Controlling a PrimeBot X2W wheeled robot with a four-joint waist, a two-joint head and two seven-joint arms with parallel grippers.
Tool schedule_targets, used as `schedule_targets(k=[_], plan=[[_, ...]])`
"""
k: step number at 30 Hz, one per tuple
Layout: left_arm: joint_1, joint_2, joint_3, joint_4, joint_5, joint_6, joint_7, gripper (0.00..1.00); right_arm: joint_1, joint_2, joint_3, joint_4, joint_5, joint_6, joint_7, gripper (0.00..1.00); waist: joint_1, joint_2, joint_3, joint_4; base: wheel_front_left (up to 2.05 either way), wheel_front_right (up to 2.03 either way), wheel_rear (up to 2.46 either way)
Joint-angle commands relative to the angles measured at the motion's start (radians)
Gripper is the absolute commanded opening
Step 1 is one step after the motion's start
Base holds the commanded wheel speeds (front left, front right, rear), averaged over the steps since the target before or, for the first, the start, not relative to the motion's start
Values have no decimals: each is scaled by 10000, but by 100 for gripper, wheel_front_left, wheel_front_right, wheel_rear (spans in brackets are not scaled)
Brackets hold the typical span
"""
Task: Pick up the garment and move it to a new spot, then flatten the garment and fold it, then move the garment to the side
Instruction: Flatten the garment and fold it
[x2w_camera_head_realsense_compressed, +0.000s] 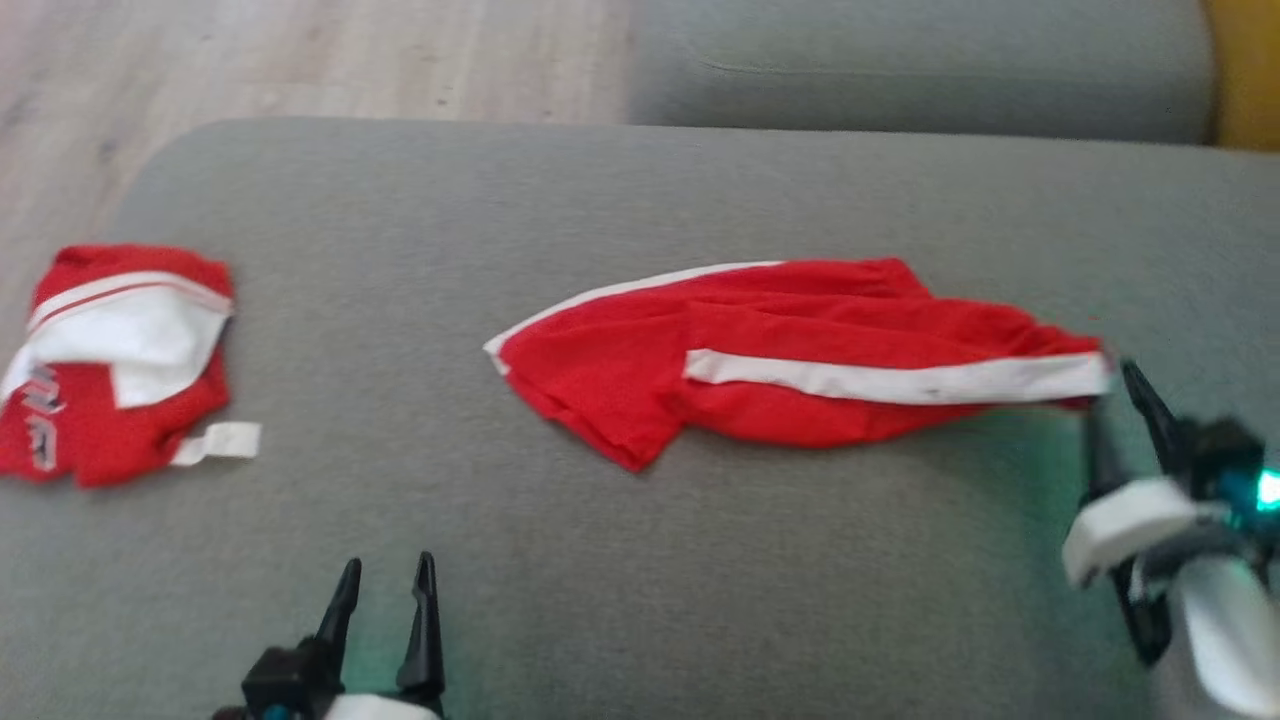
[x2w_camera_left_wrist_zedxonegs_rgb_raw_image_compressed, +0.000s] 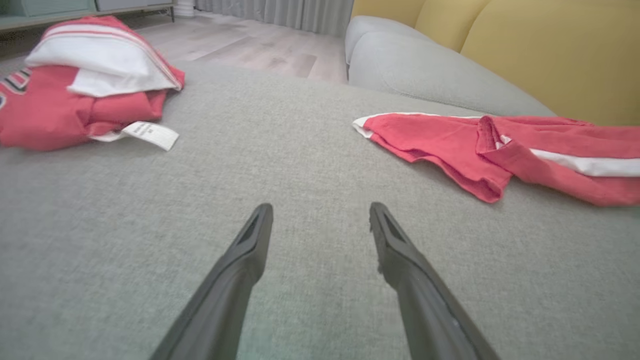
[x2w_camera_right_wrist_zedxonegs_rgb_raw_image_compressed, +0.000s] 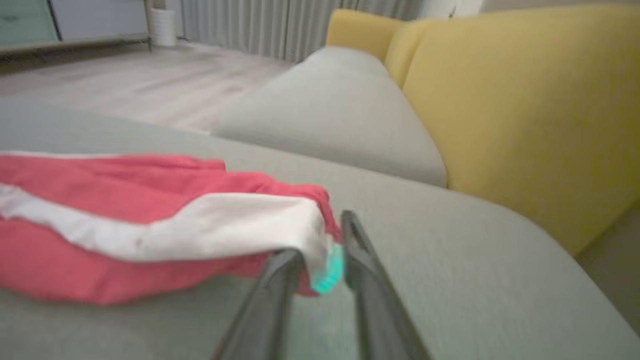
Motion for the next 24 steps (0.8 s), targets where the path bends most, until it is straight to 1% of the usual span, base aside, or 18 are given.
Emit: schedule_targets(k=[1, 6, 9, 14, 19, 24], plan=[[-521, 18, 377, -324, 76, -44, -51, 100, -362, 72, 151, -507, -142, -9, -67, 100, 0, 0, 145, -330, 0, 0, 0], [-723, 18, 389, -362, 189, -55, -51, 100, 571, 737, -172, -1065, -405, -9, -67, 100, 0, 0, 233, -886, 0, 0, 0], [-866, 18, 390, -430, 58, -41, -51, 100, 776, 1086, -269, -1396, -237, -9, -67, 100, 0, 0, 313, -1160, 0, 0, 0], [-1323, 18, 218, -600, -354, -103, -51, 100, 767, 1358, -10, -1811, 175, -9, -67, 100, 0, 0, 612, -1569, 0, 0, 0], [-2741, 18, -659, -322, -1207, -421, -51, 100, 380, 1416, 490, -2102, 704, -9, -67, 100, 0, 0, 1330, -2023, 0, 0, 0], [-3913, 18, -1526, 435, -2009, -593, -51, 100, 88, 1419, 867, -2223, 1153, -9, -67, 100, 0, 0, 1868, -2439, 0, 0, 0]])
